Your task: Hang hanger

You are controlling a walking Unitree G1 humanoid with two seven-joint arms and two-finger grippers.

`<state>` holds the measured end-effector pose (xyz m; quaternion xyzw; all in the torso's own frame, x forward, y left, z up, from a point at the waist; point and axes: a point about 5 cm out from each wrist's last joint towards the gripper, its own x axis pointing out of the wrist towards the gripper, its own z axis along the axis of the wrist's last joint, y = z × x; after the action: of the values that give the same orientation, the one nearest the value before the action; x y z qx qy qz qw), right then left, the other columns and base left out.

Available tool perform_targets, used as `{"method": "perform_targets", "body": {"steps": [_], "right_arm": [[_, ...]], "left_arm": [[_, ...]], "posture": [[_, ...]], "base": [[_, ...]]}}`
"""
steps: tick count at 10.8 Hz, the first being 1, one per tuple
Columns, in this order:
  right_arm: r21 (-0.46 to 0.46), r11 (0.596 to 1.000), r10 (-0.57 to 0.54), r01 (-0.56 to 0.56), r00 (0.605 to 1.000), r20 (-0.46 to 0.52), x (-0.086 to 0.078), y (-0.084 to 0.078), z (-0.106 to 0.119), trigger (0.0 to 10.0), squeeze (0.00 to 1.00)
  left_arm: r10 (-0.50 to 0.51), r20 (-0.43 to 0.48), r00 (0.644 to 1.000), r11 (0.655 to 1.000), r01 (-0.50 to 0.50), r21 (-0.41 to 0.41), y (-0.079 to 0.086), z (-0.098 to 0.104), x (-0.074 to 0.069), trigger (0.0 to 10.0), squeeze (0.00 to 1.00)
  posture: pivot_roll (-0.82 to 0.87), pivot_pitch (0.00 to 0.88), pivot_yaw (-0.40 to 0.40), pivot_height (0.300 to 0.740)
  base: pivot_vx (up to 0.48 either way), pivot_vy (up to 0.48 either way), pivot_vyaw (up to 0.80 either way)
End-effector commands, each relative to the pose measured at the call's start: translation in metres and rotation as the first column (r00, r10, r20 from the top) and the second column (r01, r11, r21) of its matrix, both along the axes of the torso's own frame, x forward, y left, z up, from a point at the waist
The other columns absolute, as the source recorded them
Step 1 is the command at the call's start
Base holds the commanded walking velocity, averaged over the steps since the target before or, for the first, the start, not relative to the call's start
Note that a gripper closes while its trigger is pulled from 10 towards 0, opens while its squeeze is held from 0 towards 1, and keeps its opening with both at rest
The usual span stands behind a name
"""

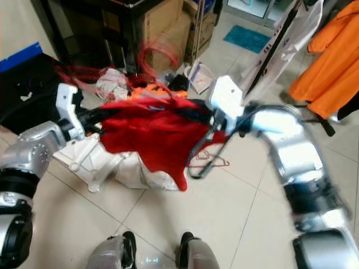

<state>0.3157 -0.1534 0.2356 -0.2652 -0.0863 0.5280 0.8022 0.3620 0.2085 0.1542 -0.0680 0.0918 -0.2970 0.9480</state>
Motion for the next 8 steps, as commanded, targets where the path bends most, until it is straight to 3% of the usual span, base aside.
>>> {"method": "perform_targets", "body": {"steps": [1,4,5,6,8], "right_arm": [[-0.030,0.994,-0.098,0.102,0.988,0.115,0.002,-0.031,0.021,0.0,0.00],[-0.058,0.976,-0.191,0.210,0.954,0.233,0.014,-0.044,0.022,0.0,0.00],[0.183,0.961,-0.237,0.209,0.961,0.145,0.018,-0.046,0.035,0.0,0.00],[0.344,0.917,-0.231,0.201,0.972,0.049,0.019,-0.049,0.043,0.0,0.00],[0.403,0.893,-0.205,0.199,0.978,-0.027,0.021,-0.051,0.033,0.0,0.00]], "left_arm": [[0.232,-0.083,0.969,0.970,-0.225,0.093,0.050,-0.013,-0.009,0.0,0.00],[0.254,-0.064,0.965,0.963,-0.246,0.110,0.057,-0.006,-0.006,0.0,0.00],[0.252,-0.058,0.966,0.963,-0.245,0.113,0.057,-0.005,-0.006,0.0,0.00],[0.239,-0.054,0.970,0.966,-0.232,0.114,0.054,-0.007,-0.006,0.0,0.00],[0.200,-0.038,0.979,0.979,-0.199,0.038,0.042,-0.006,-0.004,0.0,0.00]], "posture": [[-0.12,0.161,-0.046,0.740],[-0.12,0.157,-0.046,0.740],[-0.12,0.157,-0.046,0.740],[-0.11,0.161,-0.042,0.740],[-0.11,0.168,-0.040,0.740]], "base": [[0.000,0.000,0.00],[0.000,0.000,0.00],[0.000,0.000,0.00],[0.000,0.000,0.00],[0.000,0.000,0.00]]}}
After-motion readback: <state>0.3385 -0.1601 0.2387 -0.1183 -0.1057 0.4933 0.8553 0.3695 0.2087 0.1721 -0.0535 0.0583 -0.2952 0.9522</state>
